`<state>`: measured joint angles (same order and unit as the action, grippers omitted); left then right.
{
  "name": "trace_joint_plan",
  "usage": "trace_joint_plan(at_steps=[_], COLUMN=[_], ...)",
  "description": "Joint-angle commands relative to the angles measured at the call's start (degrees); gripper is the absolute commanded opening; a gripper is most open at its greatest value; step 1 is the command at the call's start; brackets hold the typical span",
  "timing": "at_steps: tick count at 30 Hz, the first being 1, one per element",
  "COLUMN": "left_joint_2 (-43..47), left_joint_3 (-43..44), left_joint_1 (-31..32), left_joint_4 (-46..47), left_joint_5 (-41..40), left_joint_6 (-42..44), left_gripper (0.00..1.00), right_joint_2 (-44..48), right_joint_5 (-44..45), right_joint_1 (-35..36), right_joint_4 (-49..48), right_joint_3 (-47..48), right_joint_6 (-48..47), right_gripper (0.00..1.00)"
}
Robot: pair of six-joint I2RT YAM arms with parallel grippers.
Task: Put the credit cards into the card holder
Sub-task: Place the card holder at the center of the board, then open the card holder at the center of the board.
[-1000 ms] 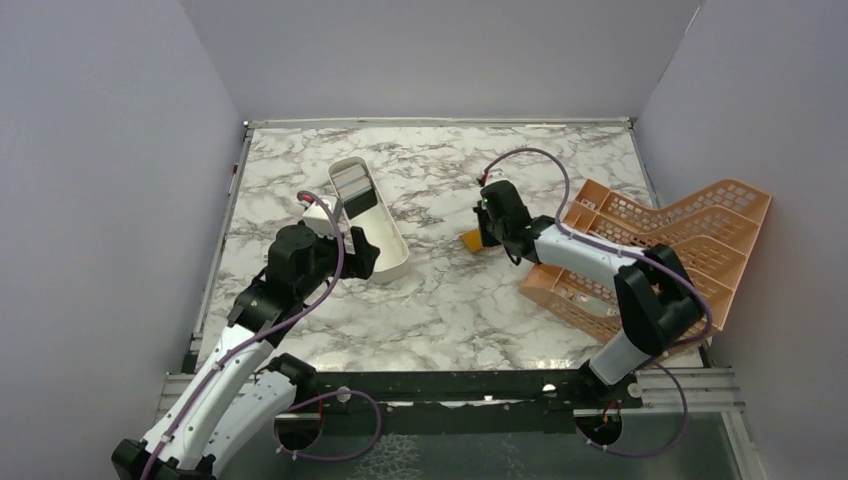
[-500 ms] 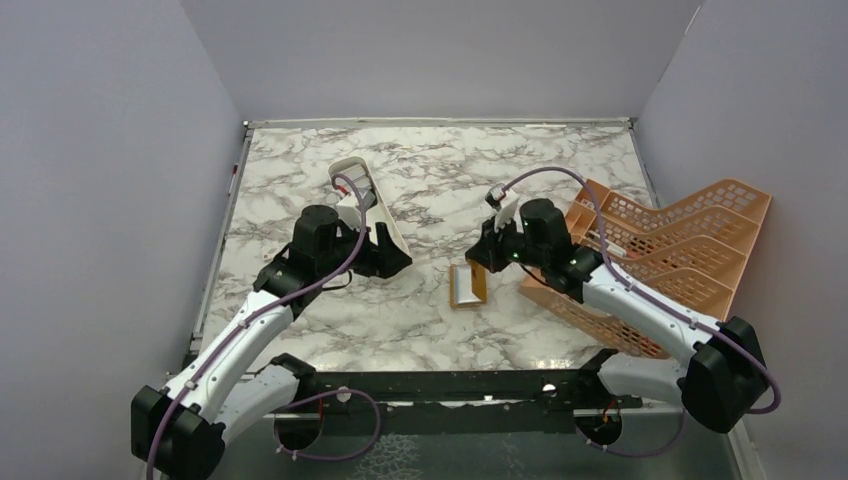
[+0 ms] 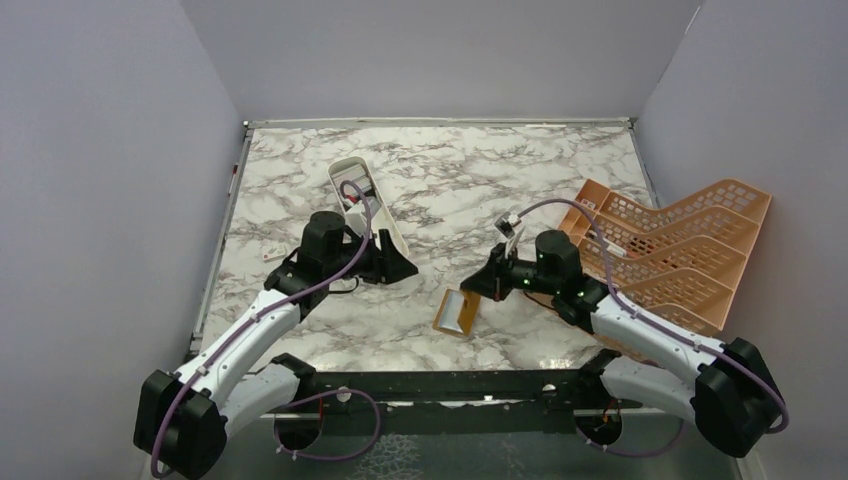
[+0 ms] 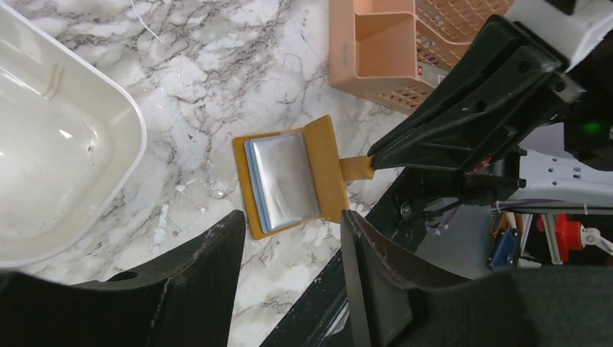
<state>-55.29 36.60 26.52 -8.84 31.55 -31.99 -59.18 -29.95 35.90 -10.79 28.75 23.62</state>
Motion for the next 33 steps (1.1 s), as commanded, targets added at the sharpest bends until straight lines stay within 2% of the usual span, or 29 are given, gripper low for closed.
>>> trace_joint_plan(at_steps=[1,5,10,13,15,17,20,25,29,33], left_joint_2=[0.0,-1.7,-4.6,-6.8,-8.4,-10.0,-12.3,-16.2,-19.4,-20.2], left_joint_3=[-2.0,-2.4,-2.2,-1.7,-1.4,-1.2,-1.3,-2.3,-2.9,-1.5], left_joint_1=[1.9,4.6,8.1,10.3,11.7,13.2,15.4,18.1,18.9,20.0], left_joint_4=[2.1,2.1,2.5,2.7,3.1,4.1,6.2,11.5,18.7,21.6], left_joint_5=[0.0,-1.8,-5.0,-6.6,-7.2,-7.9,-9.0,-10.7,-6.9,-4.5], left_joint_6=[-2.2,-3.1,-3.6,-3.6,-3.7,-4.3,-5.7,-6.6,-8.4,-8.2], left_gripper=[0.54,0.54,0.54,0.54,0.54,0.54,0.54,0.60,0.63,0.70], right_joint_2=[2.6,8.0,12.8,13.8,12.7,10.8,8.8,10.7,13.0,13.9], right_joint_5=[-2.1,5.0,13.2,13.0,17.5,22.3,29.7,30.0,27.2,21.6], right_joint_1=[0.1,0.1,0.1,0.1,0.1,0.1,0.1,0.1,0.1,0.1], right_joint_4=[-4.4,1.3,13.6,16.0,21.1,26.3,33.1,33.0,30.3,26.2], right_joint_3=[-5.0,-8.5,-8.8,-9.5,-8.3,-6.6,-4.7,-5.8,-6.8,-6.7], right_joint_6=[4.3,4.4,2.3,5.9,10.7,15.4,20.4,21.5,19.1,16.9], right_gripper=[0.01,0.02,0.11,0.13,0.12,0.06,0.06,0.07,0.08,0.06])
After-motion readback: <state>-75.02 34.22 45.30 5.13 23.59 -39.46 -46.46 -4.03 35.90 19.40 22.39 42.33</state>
